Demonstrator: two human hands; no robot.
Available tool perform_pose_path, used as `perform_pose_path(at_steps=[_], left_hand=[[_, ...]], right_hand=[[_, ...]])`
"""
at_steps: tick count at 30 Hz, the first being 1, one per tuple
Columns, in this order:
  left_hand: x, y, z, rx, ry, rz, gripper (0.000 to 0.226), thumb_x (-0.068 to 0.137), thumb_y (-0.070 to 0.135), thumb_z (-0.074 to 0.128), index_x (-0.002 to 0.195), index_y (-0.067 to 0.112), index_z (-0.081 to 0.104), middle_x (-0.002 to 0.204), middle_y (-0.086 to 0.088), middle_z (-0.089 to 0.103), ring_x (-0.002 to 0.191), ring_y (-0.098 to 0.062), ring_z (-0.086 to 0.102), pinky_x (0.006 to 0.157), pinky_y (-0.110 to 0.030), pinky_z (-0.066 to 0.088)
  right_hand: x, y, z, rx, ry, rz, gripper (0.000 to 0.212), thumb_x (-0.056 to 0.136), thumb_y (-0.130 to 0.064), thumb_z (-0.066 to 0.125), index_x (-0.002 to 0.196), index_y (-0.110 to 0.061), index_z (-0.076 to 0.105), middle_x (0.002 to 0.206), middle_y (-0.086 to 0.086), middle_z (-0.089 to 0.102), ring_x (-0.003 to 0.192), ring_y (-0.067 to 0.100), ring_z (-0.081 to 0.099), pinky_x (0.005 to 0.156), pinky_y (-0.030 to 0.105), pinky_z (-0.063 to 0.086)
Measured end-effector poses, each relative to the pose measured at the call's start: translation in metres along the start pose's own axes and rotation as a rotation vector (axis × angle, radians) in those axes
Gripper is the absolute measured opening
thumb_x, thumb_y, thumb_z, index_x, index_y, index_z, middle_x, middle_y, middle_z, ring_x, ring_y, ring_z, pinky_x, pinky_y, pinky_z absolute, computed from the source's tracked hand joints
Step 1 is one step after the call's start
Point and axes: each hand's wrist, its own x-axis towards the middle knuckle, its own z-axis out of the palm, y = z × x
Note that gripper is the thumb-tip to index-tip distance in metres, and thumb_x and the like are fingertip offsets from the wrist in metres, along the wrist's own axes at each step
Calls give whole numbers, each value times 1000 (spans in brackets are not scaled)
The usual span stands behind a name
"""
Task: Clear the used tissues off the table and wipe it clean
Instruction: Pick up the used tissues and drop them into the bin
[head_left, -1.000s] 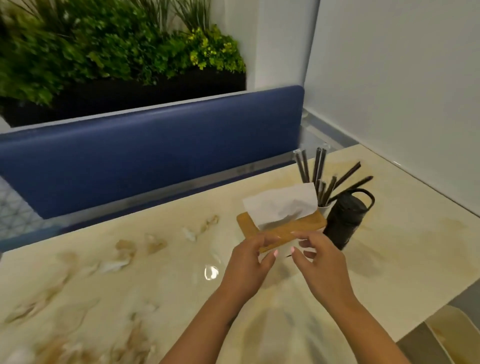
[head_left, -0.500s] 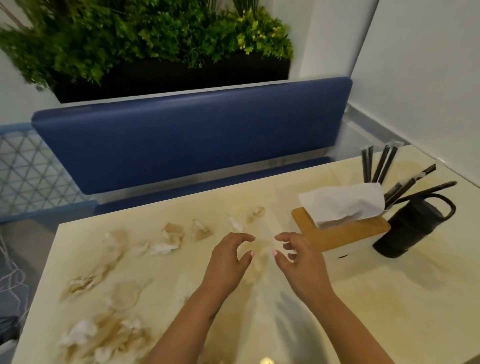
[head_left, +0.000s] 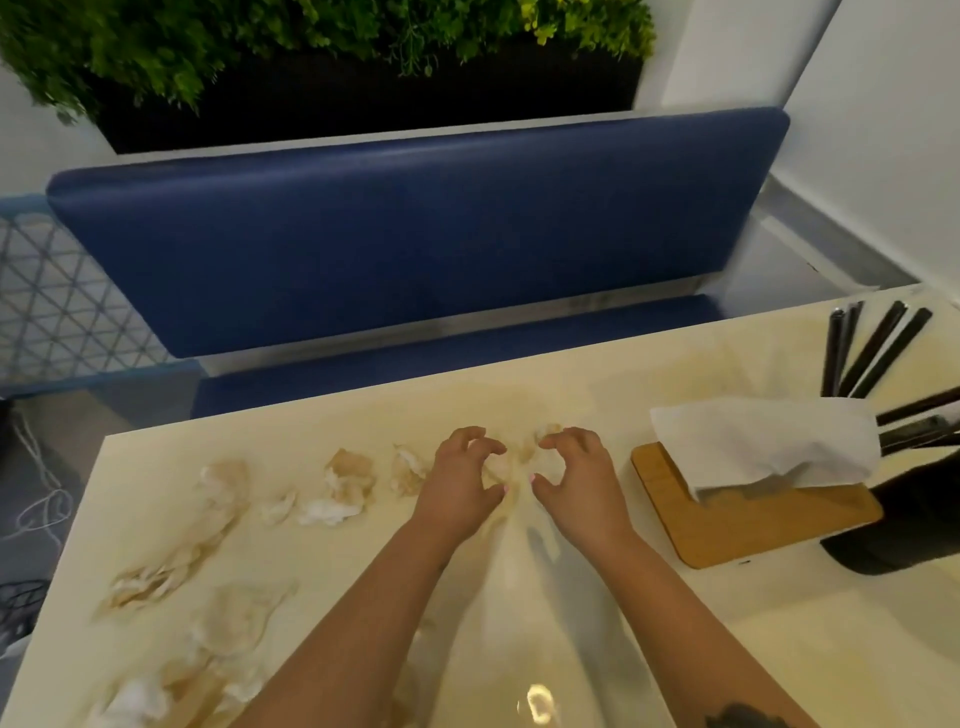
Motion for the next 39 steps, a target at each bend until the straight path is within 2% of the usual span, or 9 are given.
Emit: perform_pose_path(at_steps=[5,10,13,16,21,26,31,34,39], left_hand=[[28,-4,9,70,-80,-21,40,82,26,68,121,25,57,145,4,32,134,-15,27,101,-26,34],[39,-11,14,124,-100,-16,29,84,24,63,113,21,65,138,2,43,128,-16,37,101,-25,35],[42,-15,18,132,-69,-2,22,87,24,60,106,19,70,128,3,53,119,-16,45,94,-20,35],[42,-15,20,114,-21,-13,19,88,16,57,100,16,72,116,4,60,110,-16,50,85,-18,36],[41,-11,19,98,12,-3,21,85,6,55,97,11,72,101,-3,66,96,-19,59,80,-22,42],[33,-4,12,67,86,11,23,86,4,55,100,10,71,101,-3,66,93,-18,61,81,-20,42],[12,9,7,-7,148,17,16,85,6,61,97,9,71,98,-4,66,87,-18,62,80,-26,48],[-3,16,6,-44,158,27,16,84,4,62,95,9,72,96,-3,66,85,-16,61,78,-20,46],[-31,33,6,-84,192,100,16,80,-1,63,89,9,72,88,-3,66,77,-10,57,70,-5,37]], right_hand=[[39,8,20,-125,-55,24,41,87,-17,60,127,-25,54,149,2,27,136,22,26,94,23,37],[58,18,35,-191,-152,9,40,90,-13,53,128,-23,56,150,5,28,138,21,23,98,27,37],[66,23,43,-229,-167,2,33,90,-7,50,119,-16,63,139,7,43,129,23,36,94,30,41],[71,27,48,-258,-166,-14,31,83,4,49,102,-10,69,113,7,58,109,23,49,81,31,46],[70,26,47,-201,-130,-59,31,77,11,51,97,-5,69,101,9,63,95,26,57,76,34,47],[55,17,36,-85,-49,-41,29,78,12,48,91,-6,67,93,7,62,83,23,57,65,27,38],[26,9,23,8,37,-30,23,83,6,51,90,-10,66,89,2,61,74,15,52,64,21,40],[4,7,14,32,56,-37,21,84,3,53,90,-12,66,88,-3,58,74,12,51,61,9,34],[-35,7,-4,52,116,-57,18,86,1,55,92,-12,66,91,-2,61,76,9,51,63,5,34]])
